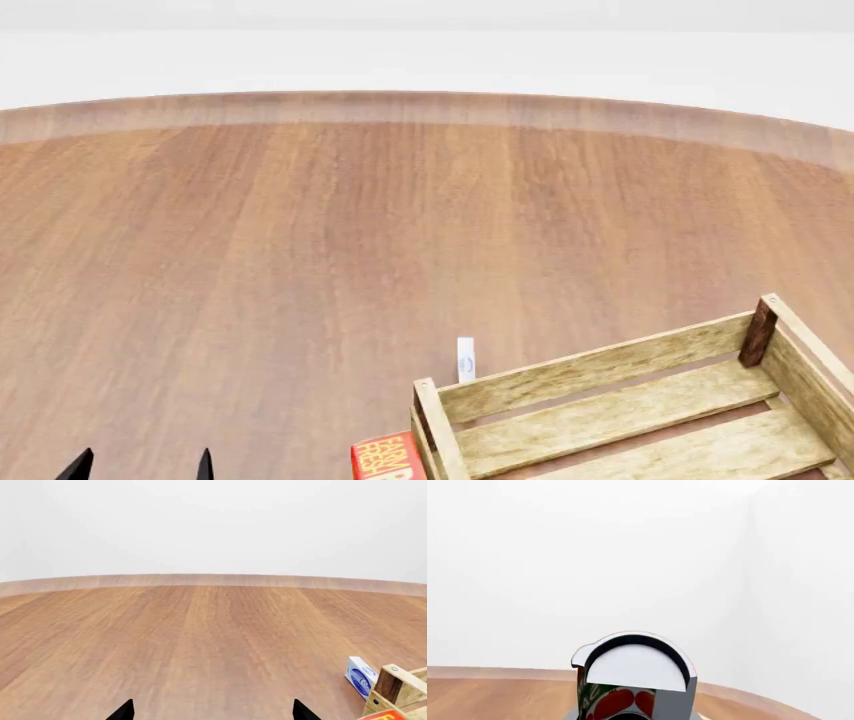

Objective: Pick up the tomato sauce, and put it in the wooden tray.

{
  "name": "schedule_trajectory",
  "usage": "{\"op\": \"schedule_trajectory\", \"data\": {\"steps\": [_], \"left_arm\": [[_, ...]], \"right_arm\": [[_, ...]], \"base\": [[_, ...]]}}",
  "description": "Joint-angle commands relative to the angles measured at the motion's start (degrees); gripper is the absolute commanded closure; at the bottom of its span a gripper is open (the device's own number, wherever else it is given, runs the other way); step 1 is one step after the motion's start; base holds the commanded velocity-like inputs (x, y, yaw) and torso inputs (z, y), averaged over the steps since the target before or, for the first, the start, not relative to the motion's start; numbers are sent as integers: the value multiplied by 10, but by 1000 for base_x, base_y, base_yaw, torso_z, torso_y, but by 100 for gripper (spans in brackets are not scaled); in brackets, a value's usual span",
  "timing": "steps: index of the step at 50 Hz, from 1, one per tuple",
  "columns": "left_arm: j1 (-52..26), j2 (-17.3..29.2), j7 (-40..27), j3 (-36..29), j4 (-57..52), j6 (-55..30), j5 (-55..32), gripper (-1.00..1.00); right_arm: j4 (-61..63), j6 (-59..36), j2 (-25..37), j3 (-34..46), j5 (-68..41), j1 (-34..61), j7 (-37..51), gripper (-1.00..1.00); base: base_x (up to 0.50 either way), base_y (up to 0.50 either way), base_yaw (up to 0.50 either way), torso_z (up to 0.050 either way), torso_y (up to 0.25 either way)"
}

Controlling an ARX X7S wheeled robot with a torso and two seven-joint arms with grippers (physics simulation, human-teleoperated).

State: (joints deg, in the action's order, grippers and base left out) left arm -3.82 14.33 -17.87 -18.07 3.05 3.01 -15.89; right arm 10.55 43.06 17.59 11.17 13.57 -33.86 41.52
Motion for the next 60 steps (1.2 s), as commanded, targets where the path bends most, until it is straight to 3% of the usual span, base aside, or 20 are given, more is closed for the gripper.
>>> {"op": "schedule_trajectory", "data": {"steps": [1, 17, 22, 27, 39, 60], "left_arm": [[-2, 2, 0, -3, 5, 1, -2, -100], [-3, 6, -1, -5, 3, 1, -7, -100], [-6, 5, -2, -6, 8, 2, -7, -100], [-6, 4, -4, -7, 7, 0, -8, -100], [-7, 6, -6, -9, 5, -2, -10, -100], [-5, 10, -11, -13, 2, 0, -13, -100]], "right_arm": [[115, -175, 2, -22, -44, 74, -36, 100], [260, -453, 11, -49, -142, 240, -79, 100], [218, -591, 4, -50, -166, 369, -94, 100], [145, -665, -2, -57, -175, 466, -94, 100], [-79, -675, -8, -87, -189, 605, -91, 100], [-301, -609, -19, -53, -170, 719, -108, 100]], "base": [[0, 0, 0, 0, 0], [0, 0, 0, 0, 1], [0, 0, 0, 0, 0], [0, 0, 0, 0, 0], [0, 0, 0, 0, 0], [0, 0, 0, 0, 0]]}}
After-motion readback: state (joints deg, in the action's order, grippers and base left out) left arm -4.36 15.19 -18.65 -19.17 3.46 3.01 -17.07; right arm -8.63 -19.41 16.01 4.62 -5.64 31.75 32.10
